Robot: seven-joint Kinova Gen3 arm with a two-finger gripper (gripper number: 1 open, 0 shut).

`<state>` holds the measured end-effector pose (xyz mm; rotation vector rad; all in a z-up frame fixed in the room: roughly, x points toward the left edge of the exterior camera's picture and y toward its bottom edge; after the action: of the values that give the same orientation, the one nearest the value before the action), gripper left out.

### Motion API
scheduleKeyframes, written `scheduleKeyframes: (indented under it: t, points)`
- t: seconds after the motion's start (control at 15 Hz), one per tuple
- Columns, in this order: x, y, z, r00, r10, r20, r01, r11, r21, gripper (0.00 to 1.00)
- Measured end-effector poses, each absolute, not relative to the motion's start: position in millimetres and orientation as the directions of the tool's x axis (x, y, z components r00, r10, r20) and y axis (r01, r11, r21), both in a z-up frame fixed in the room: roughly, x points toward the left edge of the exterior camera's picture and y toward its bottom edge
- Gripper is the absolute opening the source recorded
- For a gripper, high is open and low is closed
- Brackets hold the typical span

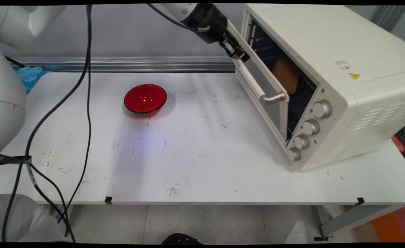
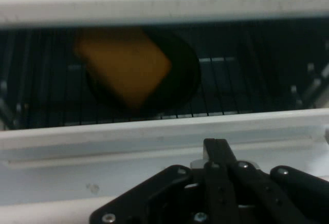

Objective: Open the oven

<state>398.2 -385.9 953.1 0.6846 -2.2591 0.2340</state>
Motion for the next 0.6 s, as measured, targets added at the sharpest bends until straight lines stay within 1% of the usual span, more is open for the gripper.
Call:
scheduleKeyframes:
  t: [0.6]
  points:
    - [427,-359,941,-0.602,-0.430,0.673,-0.543,0.838,0.050,0.00]
